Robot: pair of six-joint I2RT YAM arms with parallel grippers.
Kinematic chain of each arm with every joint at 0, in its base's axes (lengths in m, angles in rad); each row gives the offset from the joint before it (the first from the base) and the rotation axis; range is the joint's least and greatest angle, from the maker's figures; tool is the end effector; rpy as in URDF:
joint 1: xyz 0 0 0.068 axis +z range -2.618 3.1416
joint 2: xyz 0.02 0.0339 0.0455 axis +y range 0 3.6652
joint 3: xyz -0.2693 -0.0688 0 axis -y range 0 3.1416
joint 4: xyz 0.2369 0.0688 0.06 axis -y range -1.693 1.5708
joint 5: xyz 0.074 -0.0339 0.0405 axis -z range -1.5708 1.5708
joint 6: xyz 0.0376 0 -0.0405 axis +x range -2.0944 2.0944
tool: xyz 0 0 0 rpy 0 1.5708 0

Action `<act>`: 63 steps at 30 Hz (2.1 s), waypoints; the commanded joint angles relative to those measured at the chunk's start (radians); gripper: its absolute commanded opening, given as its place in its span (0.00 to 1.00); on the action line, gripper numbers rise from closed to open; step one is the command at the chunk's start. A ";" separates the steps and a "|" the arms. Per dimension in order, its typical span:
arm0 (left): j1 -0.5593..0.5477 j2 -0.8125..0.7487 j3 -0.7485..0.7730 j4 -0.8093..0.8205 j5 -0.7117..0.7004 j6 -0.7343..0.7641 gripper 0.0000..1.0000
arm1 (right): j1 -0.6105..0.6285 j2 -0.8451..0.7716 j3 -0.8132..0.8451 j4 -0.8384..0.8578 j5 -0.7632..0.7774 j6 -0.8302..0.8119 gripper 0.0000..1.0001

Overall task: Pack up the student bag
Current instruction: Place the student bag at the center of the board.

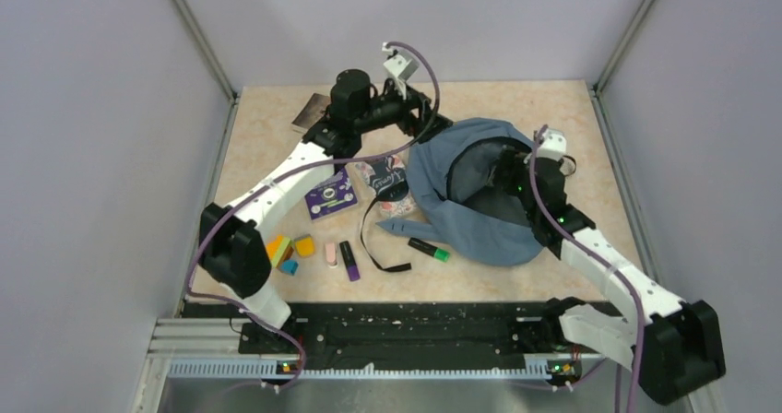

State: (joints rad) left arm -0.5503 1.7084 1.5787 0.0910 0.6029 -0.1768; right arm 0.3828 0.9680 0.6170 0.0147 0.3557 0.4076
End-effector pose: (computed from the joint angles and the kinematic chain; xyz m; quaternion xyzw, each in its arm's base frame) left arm 0.3336 -0.2297 0.4050 0.3300 0.6380 -0.4354 0.5427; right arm 0.2030 0.0676 0.2742 0.1123 0.8013 0.0862 0.5813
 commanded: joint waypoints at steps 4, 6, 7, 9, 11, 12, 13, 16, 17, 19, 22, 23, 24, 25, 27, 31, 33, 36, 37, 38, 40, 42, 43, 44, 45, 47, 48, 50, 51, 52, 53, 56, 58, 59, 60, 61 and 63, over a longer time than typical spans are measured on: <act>0.035 -0.237 -0.394 0.019 -0.198 -0.064 0.93 | -0.012 0.373 0.278 0.129 -0.024 -0.085 0.87; 0.041 -0.284 -0.476 0.011 -0.236 -0.088 0.93 | -0.022 0.531 0.383 0.073 -0.030 -0.067 0.86; 0.042 -0.305 -0.528 0.010 -0.258 -0.102 0.93 | -0.030 0.611 0.430 0.045 -0.038 -0.055 0.85; 0.046 -0.346 -0.598 0.015 -0.296 -0.120 0.93 | -0.045 0.768 0.504 0.010 -0.089 -0.031 0.83; 0.049 -0.377 -0.652 0.012 -0.349 -0.145 0.94 | -0.054 0.874 0.536 -0.011 -0.140 0.000 0.80; 0.052 -0.390 -0.673 0.009 -0.371 -0.160 0.94 | -0.054 0.907 0.538 -0.012 -0.160 0.009 0.80; 0.055 -0.401 -0.690 0.002 -0.392 -0.177 0.94 | -0.054 0.931 0.534 -0.012 -0.176 0.017 0.80; 0.063 -0.438 -0.722 -0.033 -0.441 -0.219 0.94 | -0.054 0.955 0.520 -0.006 -0.196 0.026 0.80; 0.064 -0.448 -0.732 -0.039 -0.449 -0.221 0.94 | -0.054 0.949 0.518 -0.007 -0.194 0.021 0.80; 0.065 -0.470 -0.745 -0.048 -0.464 -0.222 0.95 | -0.054 0.922 0.527 -0.011 -0.185 -0.002 0.80; 0.071 -0.496 -0.760 -0.072 -0.491 -0.223 0.95 | -0.054 0.860 0.564 -0.093 -0.174 -0.059 0.82; 0.072 -0.506 -0.764 -0.082 -0.501 -0.226 0.95 | -0.054 0.837 0.576 -0.122 -0.169 -0.079 0.82; 0.073 -0.514 -0.768 -0.087 -0.511 -0.230 0.95 | -0.054 0.812 0.587 -0.157 -0.163 -0.099 0.83; 0.073 -0.522 -0.772 -0.102 -0.522 -0.231 0.96 | -0.055 0.783 0.593 -0.183 -0.150 -0.118 0.84; 0.075 -0.541 -0.784 -0.120 -0.543 -0.232 0.96 | -0.055 0.726 0.593 -0.223 -0.121 -0.149 0.85; 0.090 -0.565 -0.811 -0.126 -0.579 -0.240 0.97 | -0.054 0.625 0.572 -0.284 -0.073 -0.191 0.87; 0.097 -0.569 -0.813 -0.139 -0.586 -0.246 0.97 | -0.052 0.597 0.569 -0.322 -0.057 -0.200 0.88; 0.111 -0.576 -0.822 -0.152 -0.594 -0.254 0.98 | -0.052 0.546 0.545 -0.345 -0.039 -0.207 0.88; 0.119 -0.577 -0.825 -0.157 -0.622 -0.261 0.98 | -0.052 0.527 0.532 -0.340 -0.040 -0.208 0.88; 0.131 -0.579 -0.829 -0.162 -0.627 -0.268 0.98 | -0.052 0.510 0.520 -0.331 -0.044 -0.210 0.90; 0.157 -0.578 -0.840 -0.167 -0.623 -0.288 0.98 | -0.052 0.490 0.519 -0.335 -0.051 -0.212 0.90; 0.180 -0.585 -0.853 -0.172 -0.617 -0.300 0.98 | -0.052 0.476 0.530 -0.356 -0.062 -0.211 0.90; 0.188 -0.591 -0.861 -0.174 -0.621 -0.304 0.98 | -0.052 0.467 0.536 -0.366 -0.069 -0.212 0.90; 0.194 -0.599 -0.869 -0.178 -0.628 -0.307 0.98 | -0.052 0.452 0.535 -0.372 -0.072 -0.213 0.90; 0.203 -0.608 -0.878 -0.184 -0.640 -0.310 0.98 | -0.052 0.435 0.533 -0.374 -0.073 -0.212 0.90; 0.224 -0.624 -0.894 -0.203 -0.672 -0.318 0.98 | -0.052 0.393 0.523 -0.378 -0.076 -0.212 0.90; 0.237 -0.630 -0.901 -0.211 -0.689 -0.325 0.98 | -0.052 0.377 0.521 -0.383 -0.078 -0.212 0.90; 0.266 -0.637 -0.914 -0.222 -0.714 -0.334 0.98 | -0.052 0.349 0.512 -0.387 -0.090 -0.210 0.90; 0.277 -0.638 -0.922 -0.223 -0.730 -0.339 0.98 | -0.052 0.333 0.507 -0.385 -0.098 -0.208 0.90; 0.286 -0.636 -0.930 -0.220 -0.753 -0.347 0.98 | -0.052 0.322 0.501 -0.383 -0.110 -0.204 0.90; 0.296 -0.630 -0.936 -0.215 -0.775 -0.355 0.98 | -0.052 0.310 0.494 -0.376 -0.121 -0.203 0.90; 0.323 -0.582 -0.930 -0.212 -0.803 -0.371 0.98 | -0.052 0.285 0.473 -0.343 -0.203 -0.192 0.90; 0.341 -0.544 -0.920 -0.198 -0.776 -0.382 0.98 | -0.051 0.276 0.455 -0.309 -0.292 -0.170 0.90; 0.344 -0.528 -0.911 -0.187 -0.755 -0.387 0.98 | -0.046 0.274 0.448 -0.281 -0.332 -0.156 0.90; 0.345 -0.517 -0.899 -0.188 -0.727 -0.398 0.98 | -0.033 0.275 0.442 -0.263 -0.349 -0.145 0.90; 0.345 -0.509 -0.886 -0.184 -0.694 -0.405 0.98 | -0.002 0.279 0.438 -0.246 -0.348 -0.140 0.90; 0.343 -0.493 -0.886 -0.118 -0.623 -0.406 0.96 | 0.062 0.297 0.434 -0.214 -0.315 -0.152 0.90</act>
State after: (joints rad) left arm -0.2089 1.1950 0.6506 -0.1349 -0.1268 -0.5526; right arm 0.3485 1.2636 1.0603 -0.2989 0.0998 0.2386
